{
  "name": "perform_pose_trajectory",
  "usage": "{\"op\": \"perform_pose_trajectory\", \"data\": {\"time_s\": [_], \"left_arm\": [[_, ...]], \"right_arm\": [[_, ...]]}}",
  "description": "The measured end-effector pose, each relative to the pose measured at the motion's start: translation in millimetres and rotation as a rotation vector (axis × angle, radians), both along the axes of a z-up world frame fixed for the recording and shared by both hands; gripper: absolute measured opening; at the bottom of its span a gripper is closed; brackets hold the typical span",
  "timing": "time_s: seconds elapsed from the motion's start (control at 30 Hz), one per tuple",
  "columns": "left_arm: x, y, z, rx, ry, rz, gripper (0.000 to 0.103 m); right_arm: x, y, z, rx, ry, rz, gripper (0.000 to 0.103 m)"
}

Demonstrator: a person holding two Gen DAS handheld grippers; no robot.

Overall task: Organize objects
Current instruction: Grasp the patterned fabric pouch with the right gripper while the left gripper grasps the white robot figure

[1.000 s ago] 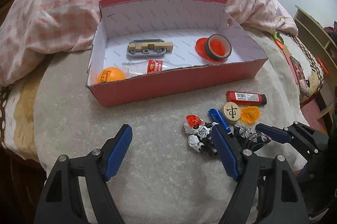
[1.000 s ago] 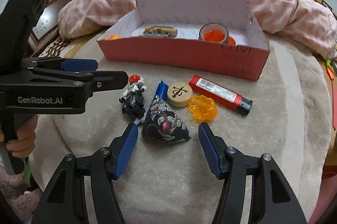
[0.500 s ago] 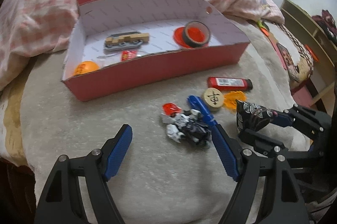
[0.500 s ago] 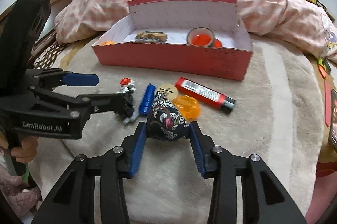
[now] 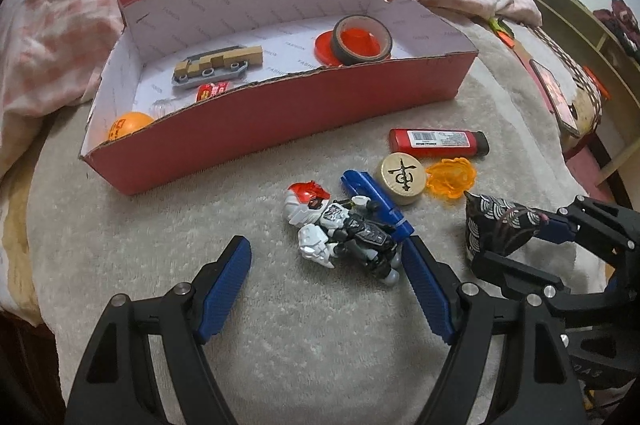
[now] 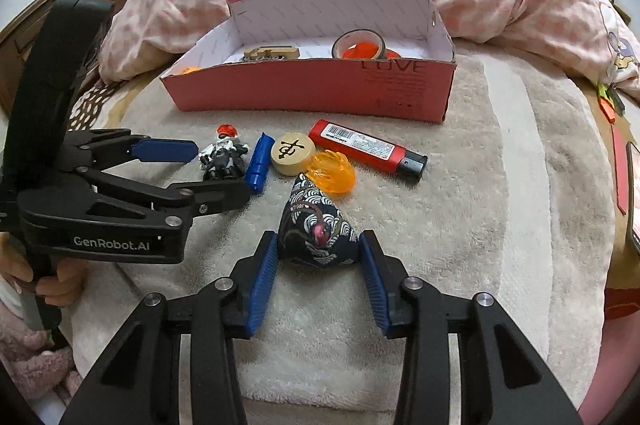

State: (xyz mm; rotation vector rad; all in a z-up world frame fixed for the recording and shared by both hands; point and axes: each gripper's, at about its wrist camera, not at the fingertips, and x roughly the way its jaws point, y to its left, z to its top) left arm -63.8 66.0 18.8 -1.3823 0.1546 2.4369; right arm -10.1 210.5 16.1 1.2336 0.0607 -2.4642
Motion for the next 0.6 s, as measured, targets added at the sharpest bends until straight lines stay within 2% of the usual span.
{"op": "perform_pose_trajectory", "data": {"time_s": [0.1, 0.17, 0.2, 0.23, 0.6], "left_arm": [[3, 0, 1, 0.015, 0.011, -0.021, 0.068], [5, 0, 4, 0.035, 0.014, -0.04, 0.053], [6, 0, 6, 0.038, 0.016, -0.045, 0.052], [7, 0, 7, 0.036, 0.023, -0.045, 0.048], [13, -21, 23, 0.067, 0.064, -0.009, 0.046]], "right_arm": [[0, 0, 0, -0.003, -0.002, -0.001, 0.042], [0, 0, 0, -0.003, -0.002, -0.001, 0.042], [-1, 0, 1, -0.004, -0.002, 0.0, 0.042], [0, 0, 1, -0.003, -0.001, 0.0, 0.042], [-2, -7, 9, -0.008, 0.008, 0.016, 0.042]]}}
